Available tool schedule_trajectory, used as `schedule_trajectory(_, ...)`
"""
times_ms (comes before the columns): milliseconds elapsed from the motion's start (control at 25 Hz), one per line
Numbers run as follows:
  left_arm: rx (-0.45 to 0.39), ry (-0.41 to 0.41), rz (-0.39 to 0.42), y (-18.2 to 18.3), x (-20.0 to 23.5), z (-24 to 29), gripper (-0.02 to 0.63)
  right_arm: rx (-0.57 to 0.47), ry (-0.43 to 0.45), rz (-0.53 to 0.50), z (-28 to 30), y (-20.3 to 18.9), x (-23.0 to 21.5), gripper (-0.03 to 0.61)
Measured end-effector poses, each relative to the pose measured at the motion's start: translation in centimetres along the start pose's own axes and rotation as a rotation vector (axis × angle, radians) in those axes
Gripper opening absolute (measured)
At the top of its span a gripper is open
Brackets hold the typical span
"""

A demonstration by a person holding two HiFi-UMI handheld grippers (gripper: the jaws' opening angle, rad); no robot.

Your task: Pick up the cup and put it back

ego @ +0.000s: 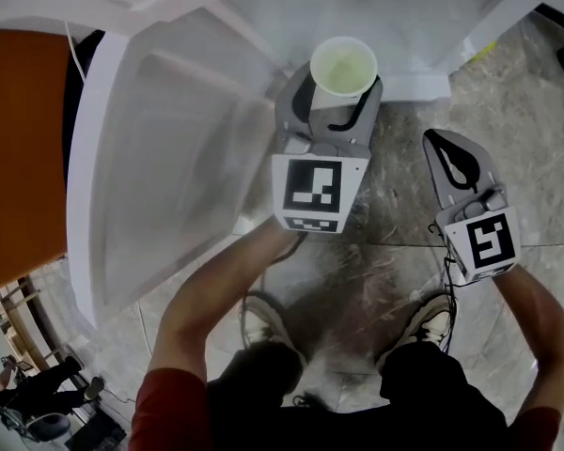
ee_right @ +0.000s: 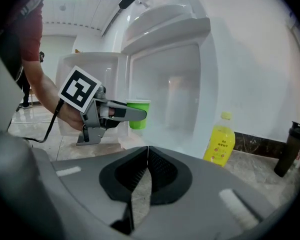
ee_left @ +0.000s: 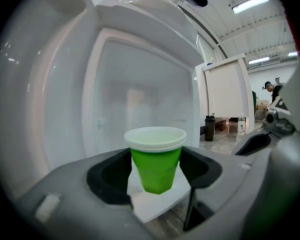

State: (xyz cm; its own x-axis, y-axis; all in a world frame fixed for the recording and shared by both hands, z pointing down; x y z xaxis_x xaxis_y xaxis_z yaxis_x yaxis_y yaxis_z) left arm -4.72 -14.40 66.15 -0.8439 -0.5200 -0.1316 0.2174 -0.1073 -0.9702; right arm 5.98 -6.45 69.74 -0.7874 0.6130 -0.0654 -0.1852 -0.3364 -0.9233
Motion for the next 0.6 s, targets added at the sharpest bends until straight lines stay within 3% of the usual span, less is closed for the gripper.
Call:
schedule_trajectory(280,0.012,-0.042,0.009,-0.5,-0.7,-3.2,0.296,-0.010,0.012,-0.015,-0.1,0.4,0.9,0.002)
schedule_trajectory(600,-0.040,-0.077,-0.012,-0.7,-1.1,-7.0,0.296,-0.009,0.035,-0.037,-0.1,1.0,2.7,0.002)
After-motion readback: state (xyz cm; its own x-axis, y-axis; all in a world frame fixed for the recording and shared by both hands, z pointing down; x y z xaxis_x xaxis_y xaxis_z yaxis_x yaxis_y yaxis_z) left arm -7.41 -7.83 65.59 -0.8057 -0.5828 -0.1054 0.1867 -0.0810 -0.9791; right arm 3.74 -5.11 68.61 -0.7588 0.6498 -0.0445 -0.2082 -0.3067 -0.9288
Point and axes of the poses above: the fingertips, and each gripper's own axes: z forward along the fingers, x to its left, y out of its top, the point moved 2 cm from there along -z, backward along the fingers, and after that the axes turned 6 degrees about z, right-handed, at the moved point
